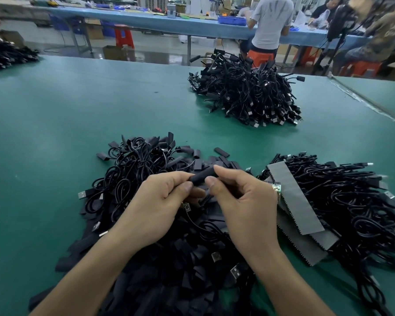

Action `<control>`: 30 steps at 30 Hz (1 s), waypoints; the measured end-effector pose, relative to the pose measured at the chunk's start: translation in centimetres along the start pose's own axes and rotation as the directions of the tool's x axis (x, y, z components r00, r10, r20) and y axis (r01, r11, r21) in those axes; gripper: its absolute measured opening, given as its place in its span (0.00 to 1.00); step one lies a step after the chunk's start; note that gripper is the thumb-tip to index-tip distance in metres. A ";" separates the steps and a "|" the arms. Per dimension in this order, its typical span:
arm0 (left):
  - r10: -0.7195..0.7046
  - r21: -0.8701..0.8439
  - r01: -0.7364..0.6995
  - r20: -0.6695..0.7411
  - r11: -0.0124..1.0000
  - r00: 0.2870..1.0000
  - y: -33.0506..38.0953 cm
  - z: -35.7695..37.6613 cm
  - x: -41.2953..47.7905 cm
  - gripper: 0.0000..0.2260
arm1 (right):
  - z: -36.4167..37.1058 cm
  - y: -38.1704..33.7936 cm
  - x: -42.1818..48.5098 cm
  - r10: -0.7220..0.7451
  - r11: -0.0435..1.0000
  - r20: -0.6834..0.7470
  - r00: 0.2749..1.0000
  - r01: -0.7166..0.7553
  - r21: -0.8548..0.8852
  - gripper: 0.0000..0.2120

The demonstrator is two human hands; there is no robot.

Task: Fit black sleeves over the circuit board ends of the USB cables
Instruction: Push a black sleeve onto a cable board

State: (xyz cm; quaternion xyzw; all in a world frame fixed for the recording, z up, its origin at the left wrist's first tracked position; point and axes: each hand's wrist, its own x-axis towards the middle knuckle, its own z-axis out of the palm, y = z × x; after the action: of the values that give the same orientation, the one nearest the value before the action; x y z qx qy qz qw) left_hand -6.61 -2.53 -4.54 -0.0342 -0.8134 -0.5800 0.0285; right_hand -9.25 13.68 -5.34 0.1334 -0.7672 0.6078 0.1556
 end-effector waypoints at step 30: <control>0.058 0.095 -0.041 -0.180 0.995 0.982 0.7 0.2 -0.3 0.04 | -0.4 -0.8 0.5 0.146 0.972 0.024 0.989 -0.148 0.184 0.11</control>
State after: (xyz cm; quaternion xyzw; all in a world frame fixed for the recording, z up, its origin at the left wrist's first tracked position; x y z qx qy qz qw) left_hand -6.26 -2.12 -3.96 0.0001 -0.8318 -0.5422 0.1188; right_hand -9.35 13.90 -4.32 0.0931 -0.7160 0.6856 0.0931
